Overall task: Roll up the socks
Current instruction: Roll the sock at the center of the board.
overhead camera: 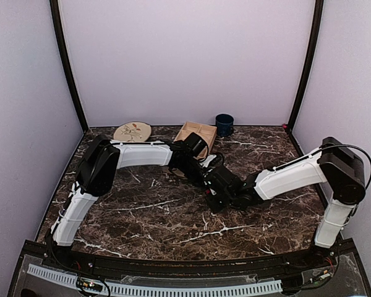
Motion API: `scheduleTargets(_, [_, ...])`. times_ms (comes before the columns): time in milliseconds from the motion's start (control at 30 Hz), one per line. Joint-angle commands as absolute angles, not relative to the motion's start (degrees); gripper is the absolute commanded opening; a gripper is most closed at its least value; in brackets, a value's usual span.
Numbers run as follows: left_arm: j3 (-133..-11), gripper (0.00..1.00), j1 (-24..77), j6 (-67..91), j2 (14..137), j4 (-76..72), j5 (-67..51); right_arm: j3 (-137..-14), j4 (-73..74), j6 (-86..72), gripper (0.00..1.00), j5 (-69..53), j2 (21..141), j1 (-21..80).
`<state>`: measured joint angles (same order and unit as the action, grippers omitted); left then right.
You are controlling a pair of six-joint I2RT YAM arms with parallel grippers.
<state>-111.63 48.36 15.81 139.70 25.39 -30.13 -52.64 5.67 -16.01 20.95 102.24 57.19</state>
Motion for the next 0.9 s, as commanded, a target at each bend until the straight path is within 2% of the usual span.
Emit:
scheduleTargets(0, [-108.10, 0.57, 50.21, 16.40, 145.22, 38.30, -24.77, -50.10, 17.70, -20.03, 0.16, 16.42, 107.99, 52.49])
scheduleTargets(200, [-106.63, 0.62, 49.22, 20.13, 144.24, 38.22, -20.15, -49.30, 17.25, -21.91, 0.13, 10.56, 105.56, 50.08])
scheduleTargets(467, [-99.08, 0.77, 47.21, 25.27, 138.57, 32.01, -17.10, -48.81, 18.14, -23.98, 0.13, 4.06, 101.55, 48.70])
scheduleTargets(867, [-92.87, 0.80, 47.20, 26.72, 132.64, 26.69, -20.09, -44.53, 20.34, -27.66, 0.13, 3.48, 96.41, 48.78])
